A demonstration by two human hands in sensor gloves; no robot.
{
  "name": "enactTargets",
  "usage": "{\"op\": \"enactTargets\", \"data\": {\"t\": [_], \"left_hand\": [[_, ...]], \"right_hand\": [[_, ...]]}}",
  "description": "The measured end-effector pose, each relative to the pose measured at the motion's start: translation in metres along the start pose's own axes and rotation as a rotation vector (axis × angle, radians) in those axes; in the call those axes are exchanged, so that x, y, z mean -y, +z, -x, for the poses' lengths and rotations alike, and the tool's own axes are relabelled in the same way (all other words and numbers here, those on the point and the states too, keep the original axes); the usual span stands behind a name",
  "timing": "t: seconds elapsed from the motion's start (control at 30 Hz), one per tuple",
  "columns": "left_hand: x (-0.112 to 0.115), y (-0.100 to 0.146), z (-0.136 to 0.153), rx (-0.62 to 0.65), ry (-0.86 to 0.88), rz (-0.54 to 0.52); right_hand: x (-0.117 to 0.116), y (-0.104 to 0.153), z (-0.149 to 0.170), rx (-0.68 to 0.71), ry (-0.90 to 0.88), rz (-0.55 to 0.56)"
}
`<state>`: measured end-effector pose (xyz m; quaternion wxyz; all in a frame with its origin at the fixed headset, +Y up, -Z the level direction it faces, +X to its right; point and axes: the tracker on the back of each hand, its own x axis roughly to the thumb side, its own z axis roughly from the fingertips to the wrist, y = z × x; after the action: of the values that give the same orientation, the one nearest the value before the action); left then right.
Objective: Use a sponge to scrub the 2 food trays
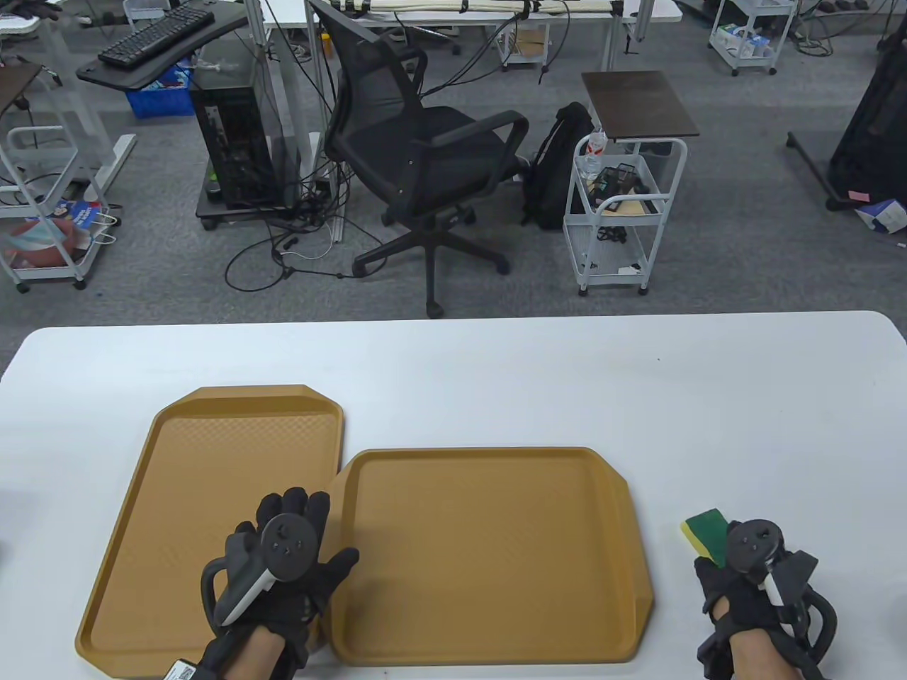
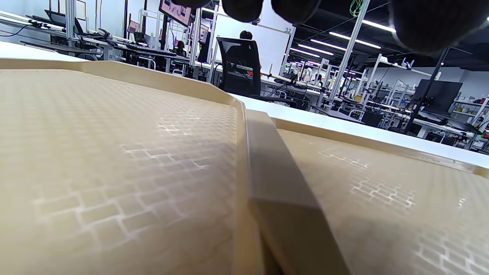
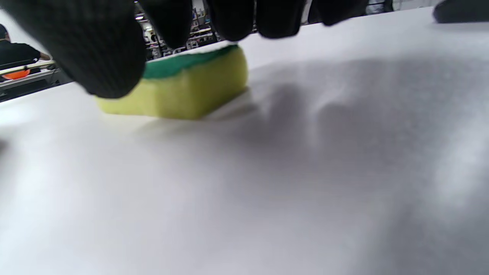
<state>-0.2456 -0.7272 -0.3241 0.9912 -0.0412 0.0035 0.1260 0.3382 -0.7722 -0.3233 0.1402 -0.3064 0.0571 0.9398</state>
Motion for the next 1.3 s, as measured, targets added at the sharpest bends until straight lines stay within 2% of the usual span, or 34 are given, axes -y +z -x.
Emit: {"op": "enactTargets", "data": {"t": [0.37,0.53,0.63,0.8,1.0,1.3], "left_hand": [[0.006,-0.001,0.001,-0.028,-0.028,0.021],[0.012,-0.004,0.009,-0.126,-0.020,0.031],[0.017,-0.007,0.014,-0.179,0.017,0.087],[0.024,-0.010,0.017,-0.218,0.044,0.148],[0.029,-0.012,0.013,-0.219,0.023,0.164],[0.031,-0.012,0.009,-0.214,0.037,0.166]], "right_hand": [[-0.001,0.000,-0.009,0.046,0.009,0.099],[0.014,0.020,-0.032,0.156,-0.031,0.101],[0.022,0.039,-0.051,0.253,-0.017,0.096],[0.019,0.073,-0.081,0.401,-0.005,0.000],[0.000,0.105,-0.110,0.514,0.143,-0.151],[-0.014,0.111,-0.117,0.539,0.316,-0.243]]}}
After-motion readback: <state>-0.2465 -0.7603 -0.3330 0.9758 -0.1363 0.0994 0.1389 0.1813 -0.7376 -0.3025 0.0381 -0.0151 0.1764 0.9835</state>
